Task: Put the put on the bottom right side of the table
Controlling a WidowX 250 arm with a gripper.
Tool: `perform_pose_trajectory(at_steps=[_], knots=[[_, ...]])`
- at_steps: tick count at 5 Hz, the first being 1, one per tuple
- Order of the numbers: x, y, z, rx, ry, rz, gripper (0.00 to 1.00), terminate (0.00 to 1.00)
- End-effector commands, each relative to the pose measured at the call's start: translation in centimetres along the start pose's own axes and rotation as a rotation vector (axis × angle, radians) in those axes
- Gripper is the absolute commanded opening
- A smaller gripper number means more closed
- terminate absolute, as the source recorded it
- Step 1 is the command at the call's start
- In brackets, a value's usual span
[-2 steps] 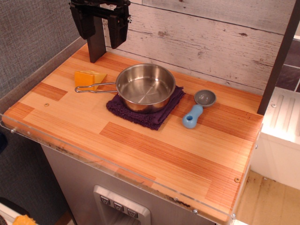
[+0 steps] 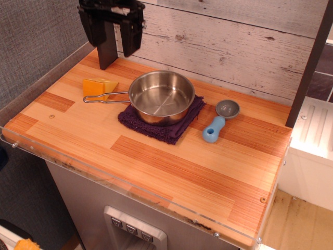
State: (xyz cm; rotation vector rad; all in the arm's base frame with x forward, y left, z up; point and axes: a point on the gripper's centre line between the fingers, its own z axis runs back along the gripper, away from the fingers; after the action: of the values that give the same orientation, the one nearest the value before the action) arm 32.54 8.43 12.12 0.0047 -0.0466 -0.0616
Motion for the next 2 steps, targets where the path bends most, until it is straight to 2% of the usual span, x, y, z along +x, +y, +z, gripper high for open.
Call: perform_pose_trajectory(at_steps=[1,2], knots=[[-0.4,-3.9,-0.3,-0.015,-0.033,-0.087,1.00,0.00],[-0.7,-6.4,-1.2,-0.018,-0.036,-0.152,1.00,0.00]])
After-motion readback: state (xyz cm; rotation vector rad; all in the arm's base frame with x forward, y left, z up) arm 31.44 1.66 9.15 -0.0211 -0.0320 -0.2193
